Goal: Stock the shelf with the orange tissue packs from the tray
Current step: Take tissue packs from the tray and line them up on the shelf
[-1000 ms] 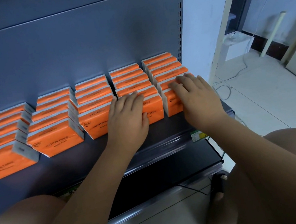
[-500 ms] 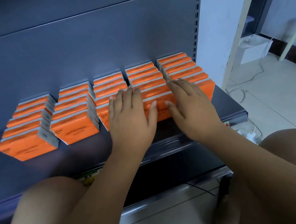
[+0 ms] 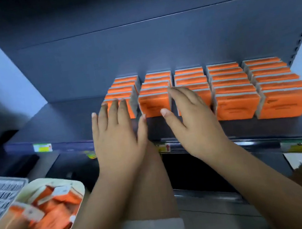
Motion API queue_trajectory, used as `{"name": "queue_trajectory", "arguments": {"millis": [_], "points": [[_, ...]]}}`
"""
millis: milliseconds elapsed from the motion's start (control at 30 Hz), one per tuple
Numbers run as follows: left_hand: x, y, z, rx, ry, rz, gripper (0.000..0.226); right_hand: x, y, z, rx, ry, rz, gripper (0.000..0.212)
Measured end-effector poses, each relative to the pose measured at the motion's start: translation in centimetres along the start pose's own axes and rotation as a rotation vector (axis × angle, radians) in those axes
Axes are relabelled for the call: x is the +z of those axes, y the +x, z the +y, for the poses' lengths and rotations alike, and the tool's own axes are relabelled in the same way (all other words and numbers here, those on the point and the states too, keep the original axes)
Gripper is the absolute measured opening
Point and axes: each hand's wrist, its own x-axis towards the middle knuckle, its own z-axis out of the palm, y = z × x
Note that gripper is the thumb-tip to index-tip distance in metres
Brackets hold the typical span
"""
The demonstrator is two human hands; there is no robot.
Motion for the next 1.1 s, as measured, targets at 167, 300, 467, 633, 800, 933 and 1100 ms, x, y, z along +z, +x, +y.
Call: {"name": "queue_trajectory", "arguments": {"millis": [167,300,467,633,800,933,1100], "points": [[-3.6,-5.7,-8.8,-0.247,0.150,0.017,0.064,5.3,-0.9,-8.3,-0.244,0.040,-0.107,0.061],[-6.1,-11.0,-15.5,-0.450,0.267,0.010,0.063,11.4,-3.1,-15.8,-0.363,0.131,-0.214,0.061],[-7.4,-18.3,-21.8,-0.646,0.363,-0.075,0.064,19.3,-6.6,-22.0,-0.498,0.081,-0.482,0.061],[-6.4,-24.7,-25.6,-0.825,0.394,-0.231,0.062,26.4,-10.0,-23.3,-0.566,-0.089,-0.859,0.045],[-4.2,-27.7,-28.2,-0.947,0.370,-0.315,0.060,32.5,-11.6,-25.0,-0.418,-0.079,-1.101,0.043],[-1.8,-28.8,-31.9,-1.024,0.336,-0.381,0.062,37.1,-13.0,-27.5,-0.329,0.005,-1.179,0.046],[1.7,-28.4,-37.3,-1.105,0.315,-0.369,0.065,43.3,-13.1,-30.2,-0.280,0.164,-1.184,0.038]]}}
